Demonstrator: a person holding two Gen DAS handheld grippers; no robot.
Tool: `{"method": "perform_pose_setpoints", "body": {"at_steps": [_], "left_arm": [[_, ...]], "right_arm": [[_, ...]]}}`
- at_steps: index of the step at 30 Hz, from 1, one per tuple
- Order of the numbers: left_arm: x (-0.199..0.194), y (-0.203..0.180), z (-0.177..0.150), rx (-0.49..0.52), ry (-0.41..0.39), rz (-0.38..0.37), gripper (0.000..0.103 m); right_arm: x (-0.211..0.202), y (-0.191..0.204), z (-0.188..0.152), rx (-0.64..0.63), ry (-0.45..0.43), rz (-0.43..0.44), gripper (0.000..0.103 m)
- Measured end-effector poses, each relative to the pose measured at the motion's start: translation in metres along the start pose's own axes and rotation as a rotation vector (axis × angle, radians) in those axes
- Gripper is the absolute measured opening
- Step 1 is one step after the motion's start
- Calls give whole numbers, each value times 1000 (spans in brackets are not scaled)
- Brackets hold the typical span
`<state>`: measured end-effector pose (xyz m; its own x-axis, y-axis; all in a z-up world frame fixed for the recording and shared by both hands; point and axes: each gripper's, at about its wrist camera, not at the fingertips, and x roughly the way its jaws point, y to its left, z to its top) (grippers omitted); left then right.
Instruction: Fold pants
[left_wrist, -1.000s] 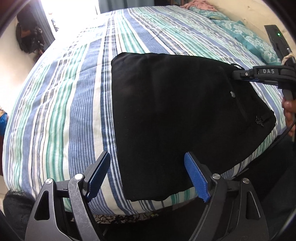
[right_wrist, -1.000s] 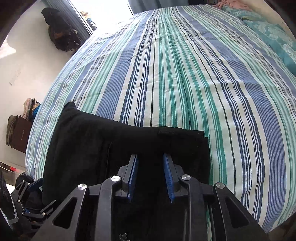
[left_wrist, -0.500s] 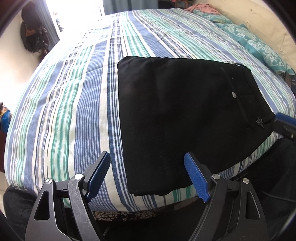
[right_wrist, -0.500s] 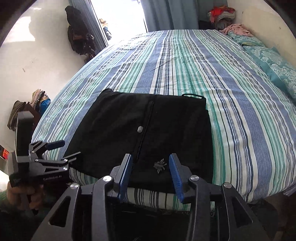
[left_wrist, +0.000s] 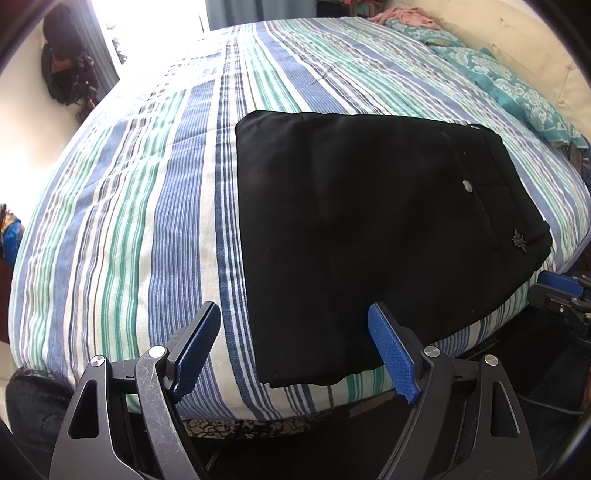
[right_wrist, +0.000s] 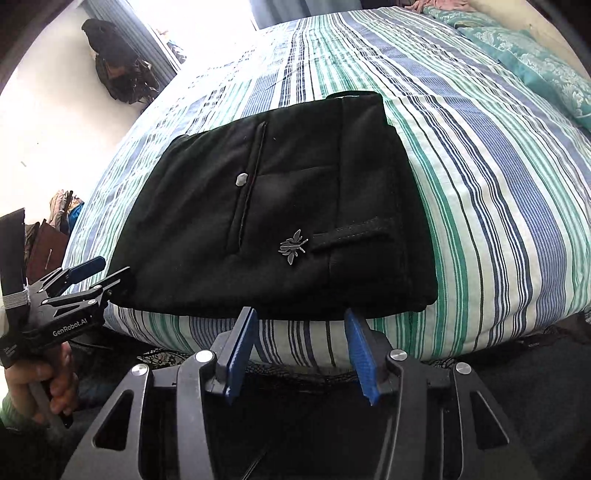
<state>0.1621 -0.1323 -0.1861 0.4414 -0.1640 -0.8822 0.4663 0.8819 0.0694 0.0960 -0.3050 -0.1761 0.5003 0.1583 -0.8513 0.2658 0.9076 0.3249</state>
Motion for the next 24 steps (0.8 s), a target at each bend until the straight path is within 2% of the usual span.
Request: {"method": "perform_pose_setpoints", "body": {"at_steps": [6,10,13,19,24], "left_arm": [[0,0,-1,1,-1,5,86],[-1,1,-2,1,1,7,87],[-2,0,-2,4,0,13,88],[-4,-1,-3,7,-3,22,88],[-11,2,-3,-6,-32,8,88]], "right_arm": [[-11,2,-12,54,-24,47,52],[-13,6,-13,43,-33,39,53],[-14,7,-14,41,-41,36,57],[-18,11,-15,27,-64,31,59],[-22,11,-17,31,-83,25,68]]}}
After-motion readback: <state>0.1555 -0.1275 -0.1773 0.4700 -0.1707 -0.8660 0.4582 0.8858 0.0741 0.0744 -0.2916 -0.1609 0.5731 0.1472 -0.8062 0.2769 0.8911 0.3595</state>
